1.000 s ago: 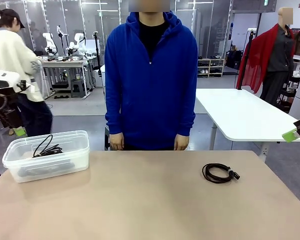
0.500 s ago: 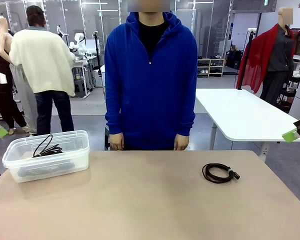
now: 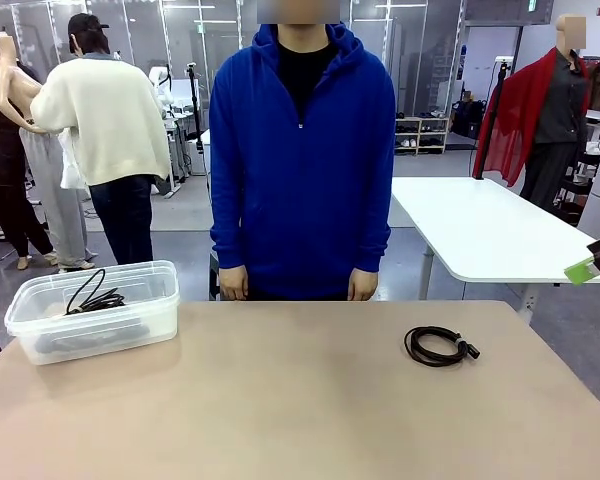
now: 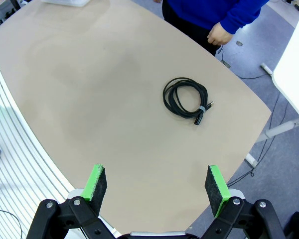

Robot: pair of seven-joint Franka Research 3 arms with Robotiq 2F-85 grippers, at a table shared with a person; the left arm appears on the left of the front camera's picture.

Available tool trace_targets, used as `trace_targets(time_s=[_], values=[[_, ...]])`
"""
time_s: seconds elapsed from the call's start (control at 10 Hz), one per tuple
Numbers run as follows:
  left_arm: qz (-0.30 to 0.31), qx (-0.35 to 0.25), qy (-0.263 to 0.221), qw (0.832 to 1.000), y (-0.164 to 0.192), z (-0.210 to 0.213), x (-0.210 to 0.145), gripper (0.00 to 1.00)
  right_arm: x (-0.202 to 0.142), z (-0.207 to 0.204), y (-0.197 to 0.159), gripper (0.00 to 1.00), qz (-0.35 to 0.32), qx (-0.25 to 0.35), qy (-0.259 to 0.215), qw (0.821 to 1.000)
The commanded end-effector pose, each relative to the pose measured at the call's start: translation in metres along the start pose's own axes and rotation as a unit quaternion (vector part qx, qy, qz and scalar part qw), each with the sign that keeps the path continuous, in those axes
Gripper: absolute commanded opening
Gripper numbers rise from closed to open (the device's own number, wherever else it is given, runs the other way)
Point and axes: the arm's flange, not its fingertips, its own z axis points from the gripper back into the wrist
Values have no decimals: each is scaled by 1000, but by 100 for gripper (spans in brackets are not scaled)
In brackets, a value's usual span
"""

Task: Organize and store the cables.
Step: Place the USB Extension Cable into the Organizing box.

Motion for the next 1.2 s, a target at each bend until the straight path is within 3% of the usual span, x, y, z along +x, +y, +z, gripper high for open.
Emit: trace_targets(time_s=[0.0, 0.1, 1.0, 1.1], values=[[-3, -25, -26, 999, 4, 4, -3, 100, -2, 0, -1, 100, 2, 3, -2, 1000], [0, 0, 0, 1000, 0, 0, 0, 100, -2, 0, -1, 100, 2, 3, -2, 1000], [0, 0, 0, 1000, 0, 0, 0, 100, 0, 0, 0, 100, 0, 0, 0, 1000], [0, 0, 0, 1000, 0, 0, 0, 100, 14, -2, 9, 100, -19, -16, 27, 999]])
